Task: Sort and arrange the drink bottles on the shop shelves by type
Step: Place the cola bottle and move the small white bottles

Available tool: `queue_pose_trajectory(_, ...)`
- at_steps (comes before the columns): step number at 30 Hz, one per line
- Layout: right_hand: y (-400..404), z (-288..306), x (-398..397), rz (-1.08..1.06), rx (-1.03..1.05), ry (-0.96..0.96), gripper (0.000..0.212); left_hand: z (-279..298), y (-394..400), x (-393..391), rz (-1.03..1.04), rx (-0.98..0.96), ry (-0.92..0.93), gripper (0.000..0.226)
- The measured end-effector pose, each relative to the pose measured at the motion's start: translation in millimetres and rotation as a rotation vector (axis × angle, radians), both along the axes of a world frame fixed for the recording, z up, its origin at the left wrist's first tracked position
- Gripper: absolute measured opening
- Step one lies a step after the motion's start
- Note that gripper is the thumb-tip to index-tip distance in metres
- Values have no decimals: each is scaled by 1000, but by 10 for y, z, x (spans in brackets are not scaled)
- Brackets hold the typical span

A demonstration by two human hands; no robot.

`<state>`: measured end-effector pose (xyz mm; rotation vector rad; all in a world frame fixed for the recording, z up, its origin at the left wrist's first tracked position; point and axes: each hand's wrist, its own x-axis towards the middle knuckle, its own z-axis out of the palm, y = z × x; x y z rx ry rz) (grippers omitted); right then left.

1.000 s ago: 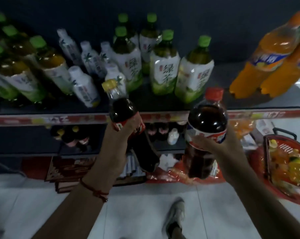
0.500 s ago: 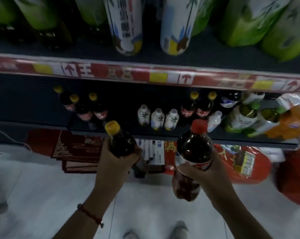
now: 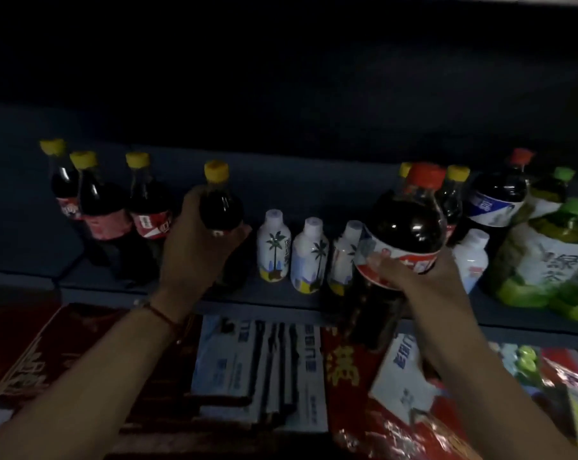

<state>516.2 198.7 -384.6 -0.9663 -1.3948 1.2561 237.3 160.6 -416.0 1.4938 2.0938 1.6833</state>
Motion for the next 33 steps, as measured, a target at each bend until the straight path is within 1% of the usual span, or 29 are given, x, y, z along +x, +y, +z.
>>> queue_pose_trajectory(2,85,-79,-37,-21,51,6,71,-134,179,-121,28,31,73,63)
queue_pose_trajectory(4,140,-133,-76,-31,87,4,72,-205,340,-204,54,21,104,63)
queue_pose_trajectory(7,187,-166,-86,-37,87,-21,69,-251,529,-256,91,-15,159,74)
queue_pose_trajectory(11,250,-295,-11,-25,77,-25,66,-342,726,-255,182,-67,162,87)
queue_pose_trajectory(12,266,-351,28,-30,71,-18,67,-366,770,-268,192,-66,162,87)
queue_pose_trajectory(15,259,-459,220,-59,50,-10,69,-385,826,-237,180,-38,110,74)
queue_pose_trajectory(16,253,-464,280,-69,45,-9,69,-387,831,-230,173,-28,93,73)
queue_pose_trajectory(17,247,-459,339,-82,43,-5,70,-385,829,-222,167,-25,74,76)
queue_pose_trajectory(18,243,-449,388,-97,39,2,71,-372,814,-207,153,-28,50,84)
queue_pose_trajectory(21,241,-420,520,-162,33,37,68,-274,741,-142,111,-55,-41,119)
queue_pose_trajectory(22,236,-411,555,-178,35,52,66,-233,676,-83,123,-53,-25,122)
queue_pose_trajectory(23,235,-402,590,-192,39,68,62,-186,584,7,139,-27,35,119)
queue_pose_trajectory(25,245,-380,630,-208,55,89,54,-104,369,260,154,64,257,93)
queue_pose_trajectory(26,264,-367,633,-222,62,94,52,-60,281,439,124,108,356,80)
queue_pose_trajectory(27,292,-355,633,-238,71,102,51,-33,246,614,70,137,430,71)
queue_pose_trajectory(28,327,-344,624,-251,84,106,50,-19,255,780,6,147,494,67)
queue_pose_trajectory(30,397,-328,591,-249,129,92,49,-48,427,996,-104,88,632,69)
queue_pose_trajectory(33,514,-351,524,-274,163,79,53,-126,774,1104,-169,-106,808,89)
